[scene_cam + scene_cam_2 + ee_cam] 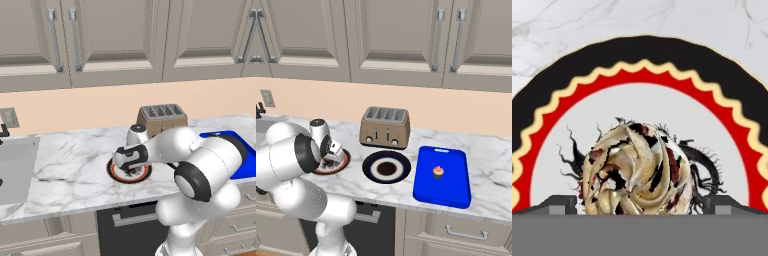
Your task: Move the dessert items from the plates to the tray.
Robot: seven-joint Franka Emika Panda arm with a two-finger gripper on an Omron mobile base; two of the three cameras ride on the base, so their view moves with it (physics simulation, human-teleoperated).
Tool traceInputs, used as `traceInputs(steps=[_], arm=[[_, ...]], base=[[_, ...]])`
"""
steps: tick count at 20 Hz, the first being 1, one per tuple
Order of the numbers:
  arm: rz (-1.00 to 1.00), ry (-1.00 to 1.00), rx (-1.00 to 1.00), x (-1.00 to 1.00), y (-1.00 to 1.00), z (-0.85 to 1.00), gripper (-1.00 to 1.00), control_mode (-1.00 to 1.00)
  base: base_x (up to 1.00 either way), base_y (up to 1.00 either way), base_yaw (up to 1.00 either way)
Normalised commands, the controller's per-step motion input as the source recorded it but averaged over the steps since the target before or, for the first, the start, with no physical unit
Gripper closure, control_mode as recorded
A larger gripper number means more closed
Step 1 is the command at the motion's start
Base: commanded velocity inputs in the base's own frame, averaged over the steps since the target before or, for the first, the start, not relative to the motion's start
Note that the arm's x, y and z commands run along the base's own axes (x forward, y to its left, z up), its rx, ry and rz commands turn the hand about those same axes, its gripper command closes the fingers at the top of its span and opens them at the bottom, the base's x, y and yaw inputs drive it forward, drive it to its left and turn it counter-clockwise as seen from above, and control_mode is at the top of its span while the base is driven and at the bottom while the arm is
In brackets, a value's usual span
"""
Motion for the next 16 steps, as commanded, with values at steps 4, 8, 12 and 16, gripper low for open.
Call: traceInputs(steps=[4, 8, 12, 16], arm=[[0.00, 0.00, 0.00, 0.09, 0.00, 0.00, -1.00, -1.00], [0.00, 0.00, 0.00, 0.02, 0.00, -0.04, 1.00, -1.00], [0.00, 0.00, 0.00, 0.00, 0.00, 0.00, 1.00, -1.00], [0.00, 0.01, 0.00, 0.02, 0.00, 0.00, 1.00, -1.00]], base=[[0.00, 0.00, 0.00], [0.00, 0.00, 0.00], [0.00, 0.00, 0.00], [0.00, 0.00, 0.00]])
